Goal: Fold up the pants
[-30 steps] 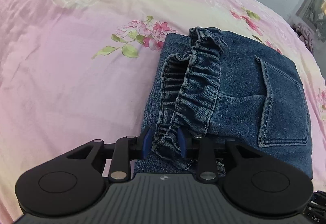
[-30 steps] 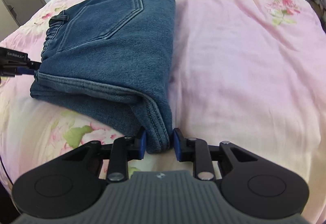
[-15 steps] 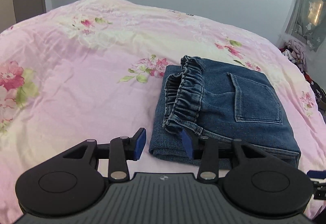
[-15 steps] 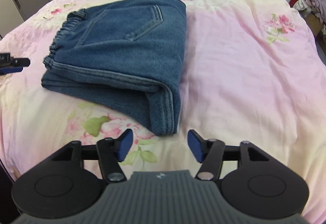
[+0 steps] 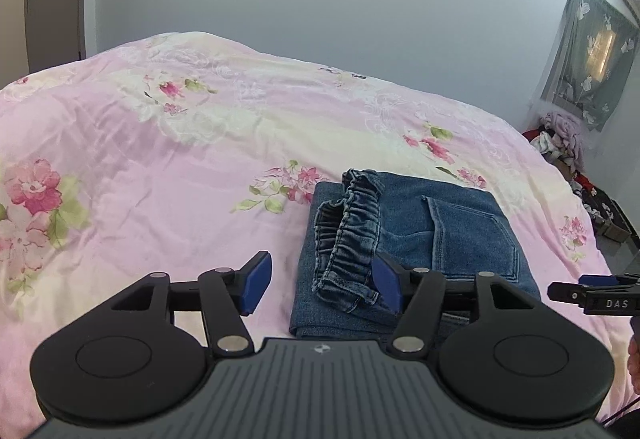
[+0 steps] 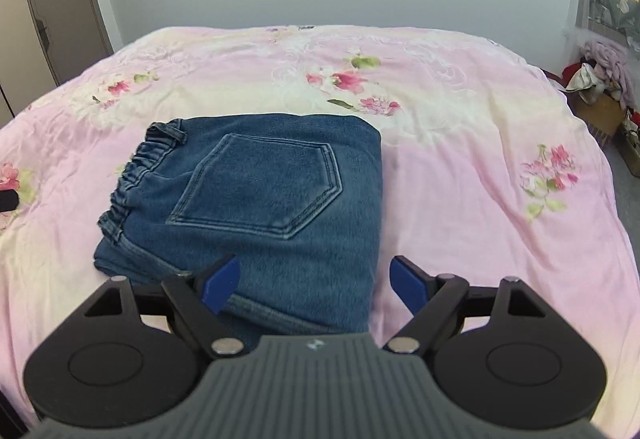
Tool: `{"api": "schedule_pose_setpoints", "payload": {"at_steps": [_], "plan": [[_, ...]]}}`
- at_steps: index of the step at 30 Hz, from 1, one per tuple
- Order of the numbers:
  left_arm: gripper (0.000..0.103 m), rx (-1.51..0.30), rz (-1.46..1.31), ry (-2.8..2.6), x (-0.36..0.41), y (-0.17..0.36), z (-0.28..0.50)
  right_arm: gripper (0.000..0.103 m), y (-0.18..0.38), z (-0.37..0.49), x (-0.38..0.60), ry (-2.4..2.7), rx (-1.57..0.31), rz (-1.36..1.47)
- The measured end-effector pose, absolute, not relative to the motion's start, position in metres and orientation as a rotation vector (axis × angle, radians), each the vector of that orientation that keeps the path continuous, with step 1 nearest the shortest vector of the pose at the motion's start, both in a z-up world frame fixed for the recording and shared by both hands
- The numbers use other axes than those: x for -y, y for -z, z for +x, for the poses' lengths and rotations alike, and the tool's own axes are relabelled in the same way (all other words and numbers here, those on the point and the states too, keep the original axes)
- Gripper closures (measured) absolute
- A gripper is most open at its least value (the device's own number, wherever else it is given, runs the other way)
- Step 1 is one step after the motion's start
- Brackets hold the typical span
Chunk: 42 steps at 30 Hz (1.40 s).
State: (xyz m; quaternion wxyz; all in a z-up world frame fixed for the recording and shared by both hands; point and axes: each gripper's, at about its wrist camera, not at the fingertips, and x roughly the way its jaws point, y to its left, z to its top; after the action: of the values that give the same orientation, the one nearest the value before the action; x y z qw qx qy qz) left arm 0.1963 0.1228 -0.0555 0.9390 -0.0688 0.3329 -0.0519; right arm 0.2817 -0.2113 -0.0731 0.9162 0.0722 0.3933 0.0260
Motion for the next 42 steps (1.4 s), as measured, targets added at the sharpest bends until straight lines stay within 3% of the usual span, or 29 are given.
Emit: {"api": "schedule_pose_setpoints", "payload": {"at_steps": [6, 9, 21, 30, 34, 42], "plan": [[0.016, -0.705, -0.205, 0.133, -0.130, 0.064, 0.234, 0.017, 0.076, 0.329, 0.223, -0.084, -0.847, 0.237], [0.015, -0.762, -0.197, 0.135, -0.133, 0.081, 0.259, 0.006, 0.082, 0.348, 0.225, -0.098, -0.864, 0.222], [0.015, -0.899, -0.117, 0.132, -0.112, 0.126, 0.316, 0.005, 0.135, 0.382, 0.260, -0.151, -1.001, 0.295], [0.006, -0.954, -0.068, 0.160, -0.114, 0.136, 0.341, 0.005, 0.160, 0.400, 0.275, -0.225, -1.032, 0.483], [0.000, -0.990, -0.139, 0.280, -0.134, 0.148, 0.360, 0.005, 0.168, 0.408, 0.279, -0.269, -1.030, 0.526], [0.000, -1.044, -0.425, 0.451, -0.168, 0.181, 0.386, 0.010, 0.182, 0.415, 0.291, -0.353, -1.007, 0.618]]}}
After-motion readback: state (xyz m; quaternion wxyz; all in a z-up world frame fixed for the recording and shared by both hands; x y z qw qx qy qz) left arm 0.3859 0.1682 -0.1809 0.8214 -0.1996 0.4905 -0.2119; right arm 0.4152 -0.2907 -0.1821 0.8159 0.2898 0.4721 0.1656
